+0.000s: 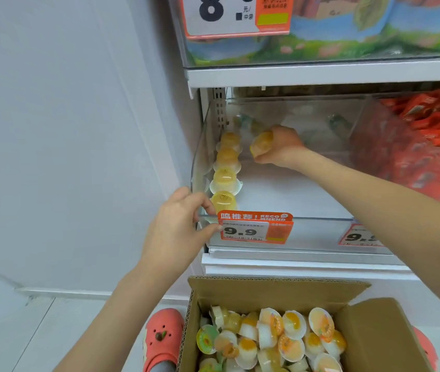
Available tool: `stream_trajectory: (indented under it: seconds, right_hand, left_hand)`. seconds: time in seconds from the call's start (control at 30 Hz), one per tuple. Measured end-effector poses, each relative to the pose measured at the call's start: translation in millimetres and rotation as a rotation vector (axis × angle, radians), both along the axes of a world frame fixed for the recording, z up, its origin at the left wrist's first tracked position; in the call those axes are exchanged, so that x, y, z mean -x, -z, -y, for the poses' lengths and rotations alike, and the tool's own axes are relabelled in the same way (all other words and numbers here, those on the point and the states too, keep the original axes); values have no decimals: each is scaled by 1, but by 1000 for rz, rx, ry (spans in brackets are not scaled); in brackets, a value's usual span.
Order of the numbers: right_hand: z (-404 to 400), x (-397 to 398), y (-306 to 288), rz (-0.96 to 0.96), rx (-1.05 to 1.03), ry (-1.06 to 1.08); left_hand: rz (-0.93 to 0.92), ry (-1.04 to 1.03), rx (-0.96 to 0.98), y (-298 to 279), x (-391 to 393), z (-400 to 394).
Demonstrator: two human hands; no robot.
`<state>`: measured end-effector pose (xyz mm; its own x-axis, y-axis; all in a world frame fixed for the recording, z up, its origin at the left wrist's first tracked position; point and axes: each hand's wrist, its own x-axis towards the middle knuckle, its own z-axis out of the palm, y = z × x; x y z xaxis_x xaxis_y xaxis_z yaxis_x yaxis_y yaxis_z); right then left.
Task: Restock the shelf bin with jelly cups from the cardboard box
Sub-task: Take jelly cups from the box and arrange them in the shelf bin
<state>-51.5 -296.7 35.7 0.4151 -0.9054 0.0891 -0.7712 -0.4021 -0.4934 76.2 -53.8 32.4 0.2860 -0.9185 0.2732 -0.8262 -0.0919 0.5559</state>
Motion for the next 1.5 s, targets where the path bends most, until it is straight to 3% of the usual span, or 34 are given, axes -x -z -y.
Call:
stream_trajectory:
  seconds: [0.23, 0.37, 0.77, 0.87, 1.03, 1.13, 1.23, 1.4, 1.5]
  right_hand:
    - [14, -10, 21, 118, 16, -26]
    - [19, -13, 26, 36, 50, -5]
    - [3, -2, 13, 243, -104, 66]
    - [-28, 33, -13, 360, 74, 55]
    - [-144, 116, -16, 559, 379, -72]
    - [-203, 148, 31, 470, 359, -88]
    - [-244, 168, 108, 262, 8, -135]
    - [-264, 180, 233, -167, -469, -212]
    - [-266, 171, 277, -410, -579, -328]
  left_hand:
    - [73, 48, 24, 6, -9, 2]
    - [55, 67, 47, 9, -9, 0]
    - [13, 97, 49, 6, -12, -2]
    - [-129, 110, 78, 4, -14, -12]
    - [-254, 155, 15, 9, -5, -43]
    - [-299, 202, -94, 30, 9, -63]
    - [-309, 276, -338, 81, 28, -80]
    - [83, 393, -942, 195, 56, -83]
    - [337, 360, -1110, 239, 74, -85]
